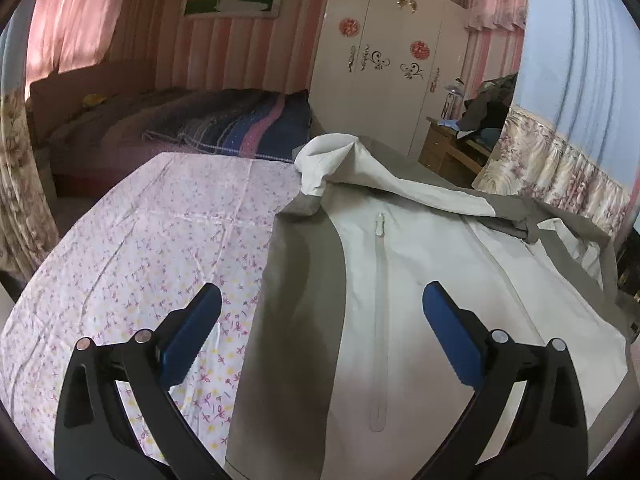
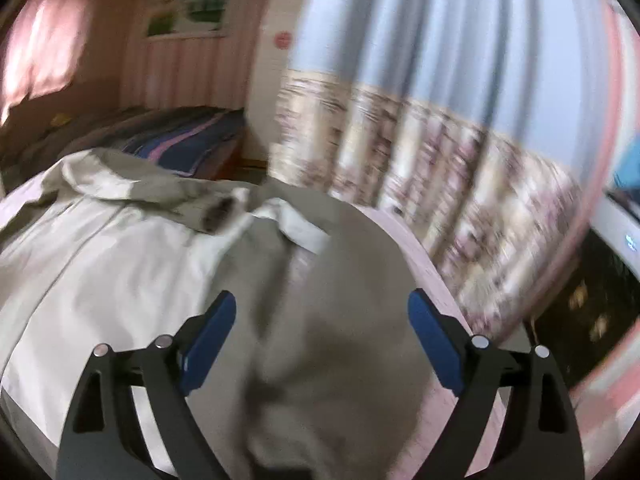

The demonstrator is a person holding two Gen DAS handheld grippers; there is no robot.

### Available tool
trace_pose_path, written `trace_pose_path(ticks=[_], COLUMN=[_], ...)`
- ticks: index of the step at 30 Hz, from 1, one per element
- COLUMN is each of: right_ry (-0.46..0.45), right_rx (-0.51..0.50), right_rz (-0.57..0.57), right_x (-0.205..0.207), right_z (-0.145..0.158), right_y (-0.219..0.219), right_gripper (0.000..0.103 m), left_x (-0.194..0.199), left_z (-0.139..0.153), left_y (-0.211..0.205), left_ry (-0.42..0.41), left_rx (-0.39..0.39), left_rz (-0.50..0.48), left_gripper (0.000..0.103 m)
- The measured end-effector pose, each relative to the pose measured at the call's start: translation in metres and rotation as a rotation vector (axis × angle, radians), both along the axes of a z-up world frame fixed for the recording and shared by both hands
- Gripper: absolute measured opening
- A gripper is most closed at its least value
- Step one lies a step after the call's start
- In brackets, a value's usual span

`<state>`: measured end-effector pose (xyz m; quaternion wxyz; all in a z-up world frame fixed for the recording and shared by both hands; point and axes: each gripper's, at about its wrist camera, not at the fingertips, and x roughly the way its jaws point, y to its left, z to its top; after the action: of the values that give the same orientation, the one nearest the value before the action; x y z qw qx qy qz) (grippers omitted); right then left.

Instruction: Fold large clothes

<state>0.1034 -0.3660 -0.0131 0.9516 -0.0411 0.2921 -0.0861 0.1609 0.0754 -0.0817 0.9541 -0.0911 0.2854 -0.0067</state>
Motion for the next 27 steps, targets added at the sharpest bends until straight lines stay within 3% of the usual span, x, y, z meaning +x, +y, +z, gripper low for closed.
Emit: trace_pose_path(ticks=[5,10,20,25,26,27], right_ry=[0.058,0.060,0.059,0.083,0.085,0.092], right_rx=[0.184,0.074,0.122,0.086,0.091,0.098], right_rz=[-0.021,-0.008,-0.059,-0.038,-0.032,-0.029], right_x=[-0.019,-0.041,-0.084,-0.083,-0.080,-0.078], right_z=[-0.023,-0.020,-0.028,-0.032,-0.034,-0.037], right_y=[-0.028,-0.006,-0.031,-0.032,-0.032,-0.033], right_gripper=[0.088,0.088,0.088,0.088,0.086,0.075], left_x=[-0.004,-0.009,-0.015,-0.016,-0.016,-0.016], left_z=[0.003,0.009,0.016,0.018,0.018,0.018], left_y=[-0.011,-0.021,-0.019,-0.019,-0.019,-0.019], left_ry=[-0.017,-0.042,-0.064,-0.067,-0.067,-0.067], left_rx=[0.064,0.121,0.106,0.104,0.105,0.107], left_rz=[-0.018,-0.036,-0.035,-0.039,-0.041,-0.041], left_gripper=[0.100,0.100,0.100,0.100,0.100,0.100])
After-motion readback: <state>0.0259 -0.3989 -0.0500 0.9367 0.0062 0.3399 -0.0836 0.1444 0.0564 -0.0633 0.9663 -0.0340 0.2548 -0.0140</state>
